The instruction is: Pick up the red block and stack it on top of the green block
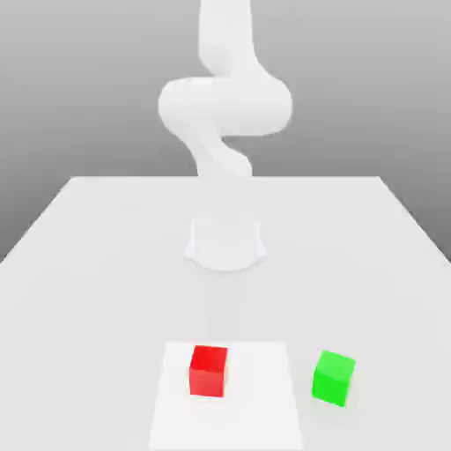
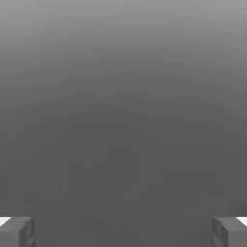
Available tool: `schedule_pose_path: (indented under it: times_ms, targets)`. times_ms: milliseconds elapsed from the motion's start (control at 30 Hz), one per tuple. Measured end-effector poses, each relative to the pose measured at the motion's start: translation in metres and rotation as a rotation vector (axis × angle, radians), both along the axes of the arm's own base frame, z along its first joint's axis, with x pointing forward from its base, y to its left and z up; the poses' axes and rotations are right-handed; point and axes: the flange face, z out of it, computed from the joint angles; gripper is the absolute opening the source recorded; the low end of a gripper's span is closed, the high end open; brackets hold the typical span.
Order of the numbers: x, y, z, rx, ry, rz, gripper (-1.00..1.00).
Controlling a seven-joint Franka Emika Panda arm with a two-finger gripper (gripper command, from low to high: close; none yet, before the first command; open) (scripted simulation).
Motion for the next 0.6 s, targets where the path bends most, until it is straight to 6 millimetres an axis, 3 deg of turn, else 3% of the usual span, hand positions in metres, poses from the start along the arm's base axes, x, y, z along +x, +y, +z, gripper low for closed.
schedule_pose_path:
  times_ms: [133,300,433,600]
  targets:
    - [0.045,-0.005,-0.096,0.006,0.151,-0.021,0.0]
    - [0.068,-0.012,-0.214,0.015,0.328,-0.045,0.0]
    - [0.063,-0.017,-0.306,0.024,0.469,-0.064,0.0]
    - [0.031,-0.022,-0.412,0.038,0.645,-0.09,0.0]
